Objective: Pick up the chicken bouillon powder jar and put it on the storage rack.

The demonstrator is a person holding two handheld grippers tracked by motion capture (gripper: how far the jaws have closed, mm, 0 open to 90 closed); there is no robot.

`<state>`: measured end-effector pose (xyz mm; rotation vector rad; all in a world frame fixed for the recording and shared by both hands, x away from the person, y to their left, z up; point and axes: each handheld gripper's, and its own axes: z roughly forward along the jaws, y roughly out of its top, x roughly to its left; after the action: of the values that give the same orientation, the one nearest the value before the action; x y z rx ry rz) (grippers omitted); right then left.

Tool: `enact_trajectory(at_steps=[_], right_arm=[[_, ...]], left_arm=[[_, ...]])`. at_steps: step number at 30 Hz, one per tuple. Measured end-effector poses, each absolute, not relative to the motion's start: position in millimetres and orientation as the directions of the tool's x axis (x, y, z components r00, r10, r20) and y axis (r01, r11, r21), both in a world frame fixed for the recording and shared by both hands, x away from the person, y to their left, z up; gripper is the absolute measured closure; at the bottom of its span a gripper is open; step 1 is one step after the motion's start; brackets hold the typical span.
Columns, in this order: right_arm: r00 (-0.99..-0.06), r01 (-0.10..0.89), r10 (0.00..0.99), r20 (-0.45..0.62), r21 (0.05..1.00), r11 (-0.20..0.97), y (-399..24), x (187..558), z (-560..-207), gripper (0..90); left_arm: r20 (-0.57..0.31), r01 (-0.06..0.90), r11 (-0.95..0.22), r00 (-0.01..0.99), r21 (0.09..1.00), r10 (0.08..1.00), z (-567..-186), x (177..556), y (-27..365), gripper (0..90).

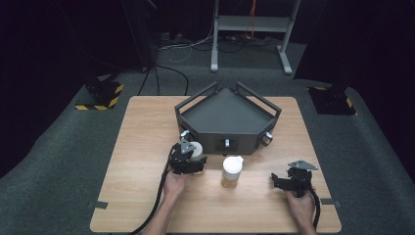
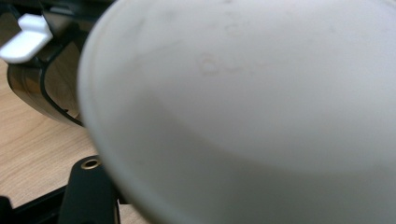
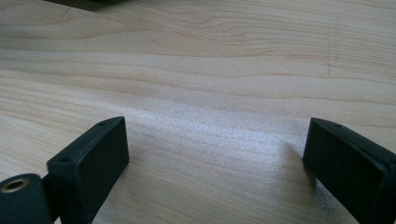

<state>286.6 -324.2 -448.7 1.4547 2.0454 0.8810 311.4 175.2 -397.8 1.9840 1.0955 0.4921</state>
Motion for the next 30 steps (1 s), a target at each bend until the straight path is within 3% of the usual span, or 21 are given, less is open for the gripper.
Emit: enact_trajectory(at_steps=[30], right_arm=[[-0.322, 0.640, 0.947, -0.014, 0.734, 0.228, -324.2, 286.5, -448.7, 6.2]], left_arm=[[-0.096, 0.527, -0.358, 0.652, 0.771, 0.752, -315.7, 340.3, 192.9, 32.7]])
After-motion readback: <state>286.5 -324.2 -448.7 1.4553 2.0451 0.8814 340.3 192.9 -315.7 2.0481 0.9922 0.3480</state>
